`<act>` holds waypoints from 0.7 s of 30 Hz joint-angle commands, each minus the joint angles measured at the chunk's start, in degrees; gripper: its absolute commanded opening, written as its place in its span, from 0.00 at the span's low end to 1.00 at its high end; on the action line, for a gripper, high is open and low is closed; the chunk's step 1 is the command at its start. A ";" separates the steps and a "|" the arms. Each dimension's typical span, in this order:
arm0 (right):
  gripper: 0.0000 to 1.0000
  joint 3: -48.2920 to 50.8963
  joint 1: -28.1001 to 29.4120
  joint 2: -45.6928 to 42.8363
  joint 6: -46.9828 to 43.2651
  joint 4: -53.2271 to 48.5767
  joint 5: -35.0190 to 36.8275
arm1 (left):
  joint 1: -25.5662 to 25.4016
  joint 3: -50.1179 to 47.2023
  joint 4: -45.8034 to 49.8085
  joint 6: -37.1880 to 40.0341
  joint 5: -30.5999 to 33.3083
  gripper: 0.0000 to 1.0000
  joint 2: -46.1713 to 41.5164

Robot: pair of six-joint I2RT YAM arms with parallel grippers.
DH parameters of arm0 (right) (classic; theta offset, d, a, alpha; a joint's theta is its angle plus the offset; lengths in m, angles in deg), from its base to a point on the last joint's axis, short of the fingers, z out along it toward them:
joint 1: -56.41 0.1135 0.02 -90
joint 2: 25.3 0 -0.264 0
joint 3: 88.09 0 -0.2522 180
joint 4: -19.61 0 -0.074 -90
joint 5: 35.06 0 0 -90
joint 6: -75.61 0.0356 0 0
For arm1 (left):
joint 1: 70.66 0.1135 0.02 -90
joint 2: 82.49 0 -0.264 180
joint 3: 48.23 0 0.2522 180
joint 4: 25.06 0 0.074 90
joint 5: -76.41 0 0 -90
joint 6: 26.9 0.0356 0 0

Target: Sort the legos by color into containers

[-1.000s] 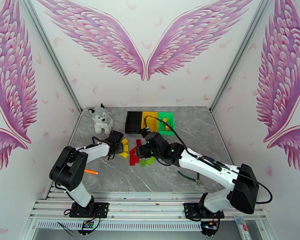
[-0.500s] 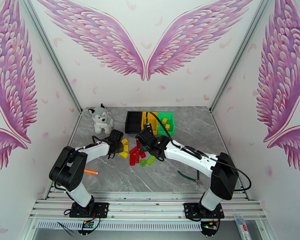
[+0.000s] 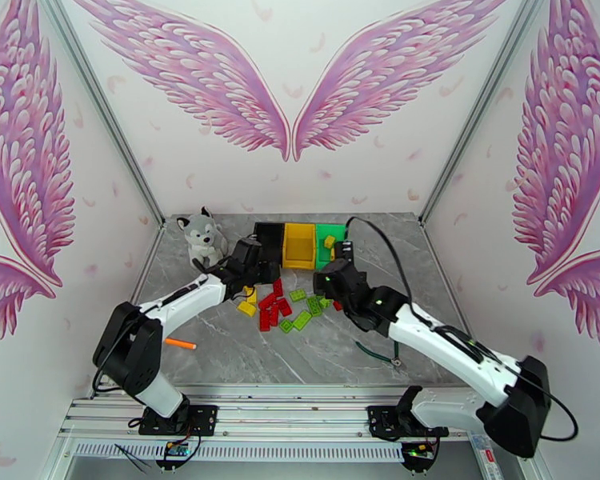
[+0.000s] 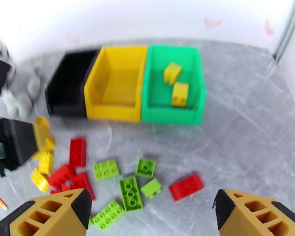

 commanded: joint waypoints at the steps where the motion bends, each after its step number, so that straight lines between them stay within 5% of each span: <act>1: 0.91 3.02 -1.77 -2.98 -0.71 3.47 0.63 | -2.10 8.54 -3.31 -1.82 -4.01 0.21 6.55; 13: 0.92 6.22 -8.48 -7.53 3.33 3.04 -0.46 | -3.61 38.56 -7.16 -8.85 -11.37 0.25 31.42; 21: 0.96 6.59 -9.34 -6.52 3.77 3.74 -3.62 | -3.59 49.34 -5.85 -10.04 -9.21 0.71 38.12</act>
